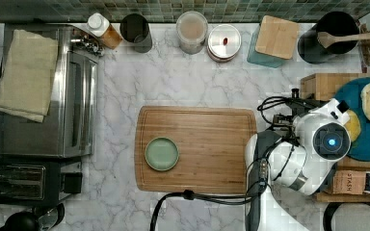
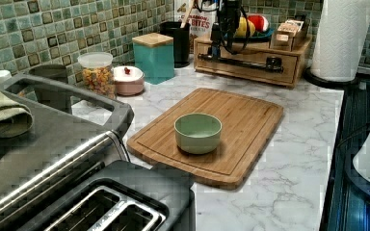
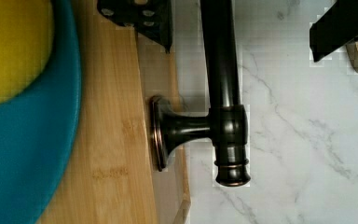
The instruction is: Open the drawer.
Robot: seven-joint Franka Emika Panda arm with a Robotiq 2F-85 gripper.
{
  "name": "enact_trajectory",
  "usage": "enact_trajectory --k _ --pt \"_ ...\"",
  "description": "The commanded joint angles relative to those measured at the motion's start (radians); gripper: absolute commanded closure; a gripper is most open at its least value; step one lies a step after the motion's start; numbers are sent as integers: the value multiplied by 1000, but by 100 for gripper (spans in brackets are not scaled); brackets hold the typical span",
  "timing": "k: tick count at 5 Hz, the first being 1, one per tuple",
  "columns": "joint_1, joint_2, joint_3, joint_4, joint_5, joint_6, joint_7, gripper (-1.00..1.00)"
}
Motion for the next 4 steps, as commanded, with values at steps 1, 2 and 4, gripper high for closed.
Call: enact_trajectory --k 1,2,4 --pt "-64 49 -7 -99 34 37 -100 -100" --pt "-60 43 -27 -84 -11 13 -98 -100" --pt "-89 -16 80 -123 132 21 -270 -100"
